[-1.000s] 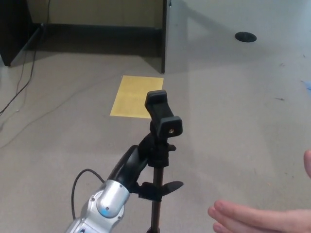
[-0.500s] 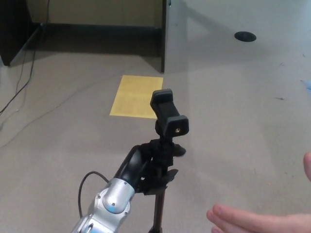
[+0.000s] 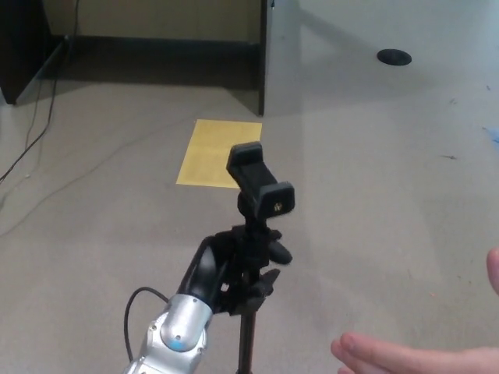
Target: There is a tripod standing in front of the robot and the robot extends its left arm to grab it. It lifts the tripod and passes it to a person.
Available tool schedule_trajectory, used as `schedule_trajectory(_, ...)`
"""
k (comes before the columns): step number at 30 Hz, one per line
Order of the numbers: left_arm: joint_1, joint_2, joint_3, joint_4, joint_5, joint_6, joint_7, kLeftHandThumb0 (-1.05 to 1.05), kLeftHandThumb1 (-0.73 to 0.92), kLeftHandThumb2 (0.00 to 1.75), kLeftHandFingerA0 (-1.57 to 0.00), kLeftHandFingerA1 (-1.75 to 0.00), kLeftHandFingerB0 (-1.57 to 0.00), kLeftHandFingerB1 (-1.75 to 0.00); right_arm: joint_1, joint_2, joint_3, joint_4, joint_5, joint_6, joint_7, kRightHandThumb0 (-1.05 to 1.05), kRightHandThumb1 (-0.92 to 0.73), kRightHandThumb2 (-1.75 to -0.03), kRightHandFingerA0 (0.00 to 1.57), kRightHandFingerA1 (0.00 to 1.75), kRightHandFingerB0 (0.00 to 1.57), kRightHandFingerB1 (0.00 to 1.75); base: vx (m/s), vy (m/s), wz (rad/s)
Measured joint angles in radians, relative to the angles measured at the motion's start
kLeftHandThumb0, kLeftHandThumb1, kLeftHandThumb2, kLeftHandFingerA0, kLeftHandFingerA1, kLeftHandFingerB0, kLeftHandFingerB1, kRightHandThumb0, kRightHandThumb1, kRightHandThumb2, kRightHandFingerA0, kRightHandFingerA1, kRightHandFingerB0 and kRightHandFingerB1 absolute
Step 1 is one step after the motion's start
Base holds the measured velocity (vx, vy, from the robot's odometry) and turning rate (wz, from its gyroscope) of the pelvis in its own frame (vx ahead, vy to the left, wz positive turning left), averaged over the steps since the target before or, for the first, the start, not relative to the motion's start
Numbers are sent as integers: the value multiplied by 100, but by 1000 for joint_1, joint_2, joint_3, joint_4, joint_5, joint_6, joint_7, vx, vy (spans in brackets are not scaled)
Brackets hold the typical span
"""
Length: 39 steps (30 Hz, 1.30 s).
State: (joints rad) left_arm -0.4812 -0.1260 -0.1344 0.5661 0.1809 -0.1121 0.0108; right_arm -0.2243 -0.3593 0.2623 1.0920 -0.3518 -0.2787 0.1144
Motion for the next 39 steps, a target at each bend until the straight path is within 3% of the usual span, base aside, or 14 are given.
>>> schedule_trajectory(5, 5, 4, 36, -163, -45, 9, -36, -4, 75, 88, -110, -136, -80, -124, 0, 0, 0, 0, 0, 0, 0, -40, -70, -61, 64, 41, 44, 35, 0, 0, 0)
schedule_trajectory(13, -23, 26, 56, -414, -108, 55, -102, -3, 74, 82, -108, -129, -81, -120, 5, -1, -1, -3, 0, 0, 0, -38, -70, -60, 63, 42, 44, 35, 0, 0, 0)
schedule_trajectory(20, -108, 39, 27, -638, -140, 174, -156, -13, 66, 92, -108, -132, -85, -113, -1, -12, -5, -1, 0, 4, 0, -40, -70, -62, 66, 42, 45, 36, 0, 0, 0)
schedule_trajectory(25, -164, 35, -30, -784, -156, 274, -183, -15, 66, 84, -114, -121, -87, -107, -14, -15, -3, 0, -2, 10, 0, -40, -72, -61, 64, 45, 46, 36, 0, 0, 0)
schedule_trajectory(27, -184, 33, -61, -836, -156, 313, -188, -14, 69, 80, -105, -126, -85, -106, -12, -15, 1, 0, -3, 9, -2, -41, -71, -62, 65, 44, 44, 36, 0, 0, 0)
schedule_trajectory(28, -199, 26, -93, -877, -155, 343, -192, -12, 67, 81, -103, -126, -84, -107, -6, -15, 4, 0, -4, 9, -2, -47, -59, -89, 59, 58, 39, 50, 0, 0, 0)
schedule_trajectory(30, -218, 8, -134, -925, -153, 382, -195, -9, 66, 85, -101, -127, -84, -106, 1, -15, 10, -1, -6, 7, -5, -47, -59, -89, 59, 58, 39, 50, 0, 0, 0)
schedule_trajectory(31, -230, -3, -158, -948, -151, 404, -196, -8, 68, 83, -99, -129, -82, -107, 8, -15, 11, -2, -7, 6, -6, -42, -72, -61, 67, 45, 46, 36, 0, 0, 0)
schedule_trajectory(33, -252, -33, -191, -976, -154, 439, -197, -10, 68, 81, -99, -131, -84, -108, 15, -15, 12, -1, -7, 7, -6, -41, -72, -61, 68, 44, 47, 36, 0, 0, 0)
schedule_trajectory(35, -281, -84, -225, -1007, -160, 488, -198, -11, 66, 84, -109, -133, -87, -107, 14, -16, 8, -1, -7, 11, -6, -40, -71, -62, 64, 42, 44, 35, 0, 0, 0)
schedule_trajectory(39, -287, -97, -290, -1092, -163, 568, -195, -11, 70, 71, -99, -135, -86, -102, 14, -16, 9, -2, -7, 15, -4, -40, -72, -62, 63, 41, 43, 34, 0, 0, 0)
